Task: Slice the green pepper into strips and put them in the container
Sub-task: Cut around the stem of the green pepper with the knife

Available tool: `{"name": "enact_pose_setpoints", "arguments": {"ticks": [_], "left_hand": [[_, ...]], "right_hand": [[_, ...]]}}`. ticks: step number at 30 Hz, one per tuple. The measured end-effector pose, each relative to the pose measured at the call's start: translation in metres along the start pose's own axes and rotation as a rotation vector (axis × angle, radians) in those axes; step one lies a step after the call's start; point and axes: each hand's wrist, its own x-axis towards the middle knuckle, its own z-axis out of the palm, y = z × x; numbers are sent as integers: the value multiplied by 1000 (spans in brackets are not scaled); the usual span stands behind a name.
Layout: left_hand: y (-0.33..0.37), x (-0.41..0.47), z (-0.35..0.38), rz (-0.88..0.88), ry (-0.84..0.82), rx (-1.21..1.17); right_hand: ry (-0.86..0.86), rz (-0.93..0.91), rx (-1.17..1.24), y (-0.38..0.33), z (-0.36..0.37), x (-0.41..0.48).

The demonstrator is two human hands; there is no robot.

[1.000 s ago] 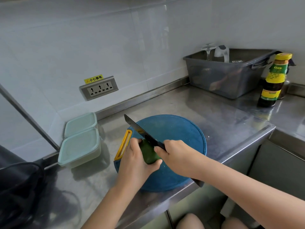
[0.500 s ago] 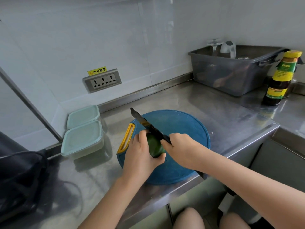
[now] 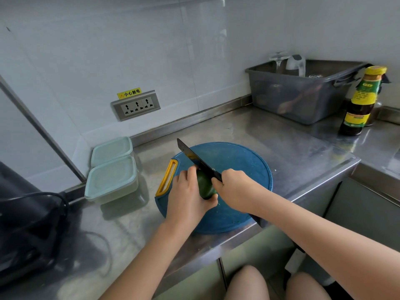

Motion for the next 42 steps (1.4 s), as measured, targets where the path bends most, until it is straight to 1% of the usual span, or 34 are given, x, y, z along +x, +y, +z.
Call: {"name": "enact_pose_setpoints", "arguments": {"ticks": [6,10,16,18,21,24,26,27,30,32,35,38,42], "left_hand": [[4,-4,4,14,6,46],[-5,-9,0,-86,13,-110],[-19,-16,-4,-127,16,-321],[-24,-19,-7,-123,4,-389],[-29,-23,-6,-109,19,-434],[-30,-24,-6,-100,8,-433],[-29,-24,-5,-97,-7,-422],[-29,-24,-5,-95,-9,-414],[-27,-22,-2,-78,-12,-398],[-27,-22,-2,-64,-9,-385],[-25,-22,-4,-76,-19,-382],[-25,-21,-3,-64,-4,-369],[-26,-20,-1,-61,18,-356]], "right_hand": [[-9,75,103,1,1,-2],[-47,83,136,17,7,0],[-28,33,219,14,-9,17],[-48,70,270,17,-12,23],[-14,122,329,23,-11,26],[16,67,368,30,-10,18],[-3,29,447,31,-10,9],[7,0,432,30,-10,5],[195,-117,203,25,-6,3],[279,-135,213,22,-5,8],[257,-145,290,16,-1,19],[214,-206,346,13,9,28],[281,-250,367,13,13,30]]}}
